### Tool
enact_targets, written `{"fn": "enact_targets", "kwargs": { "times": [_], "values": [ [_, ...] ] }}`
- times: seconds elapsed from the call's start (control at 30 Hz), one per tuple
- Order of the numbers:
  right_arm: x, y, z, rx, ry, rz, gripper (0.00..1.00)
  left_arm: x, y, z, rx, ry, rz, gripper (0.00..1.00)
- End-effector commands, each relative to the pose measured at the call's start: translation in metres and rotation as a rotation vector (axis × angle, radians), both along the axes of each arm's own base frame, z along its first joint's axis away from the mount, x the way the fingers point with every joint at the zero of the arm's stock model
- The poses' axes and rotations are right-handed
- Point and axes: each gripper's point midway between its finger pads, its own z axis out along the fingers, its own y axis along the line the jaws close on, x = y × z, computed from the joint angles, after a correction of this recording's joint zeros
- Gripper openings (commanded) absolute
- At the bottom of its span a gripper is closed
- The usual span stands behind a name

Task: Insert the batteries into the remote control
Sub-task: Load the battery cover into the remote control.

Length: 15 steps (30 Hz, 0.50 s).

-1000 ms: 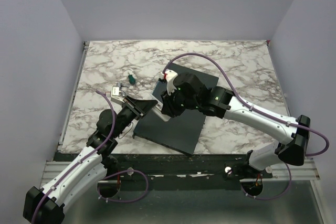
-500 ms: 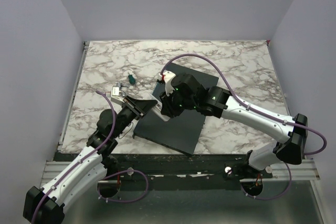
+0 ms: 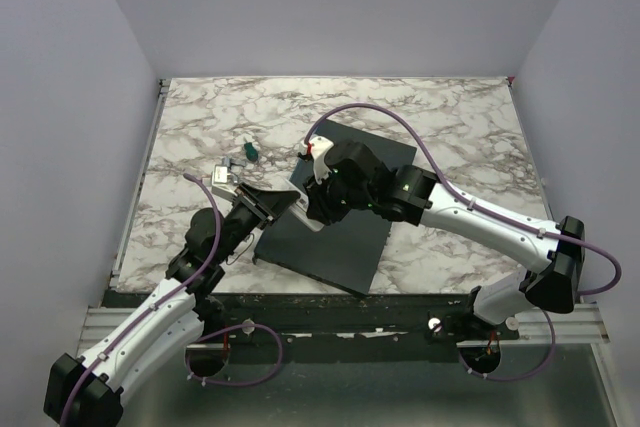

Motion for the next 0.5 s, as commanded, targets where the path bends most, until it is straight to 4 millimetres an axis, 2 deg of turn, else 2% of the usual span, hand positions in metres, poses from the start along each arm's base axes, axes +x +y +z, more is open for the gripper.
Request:
{"fn": "enact_targets", "kwargs": {
  "times": [0.0, 0.47],
  "values": [
    [0.0066, 0.0032, -0.0005, -0.004, -0.040, -0.007, 0.23, -0.0067, -0.0043, 0.0238, -0.088, -0.053, -0.039, 0.00],
    [0.0061, 0.0042, -0.0012, 0.002, -0.044, 0.002, 0.33, -0.0065, -0.0056, 0.0220, -0.099, -0.043, -0.045, 0.00]
  ]
}}
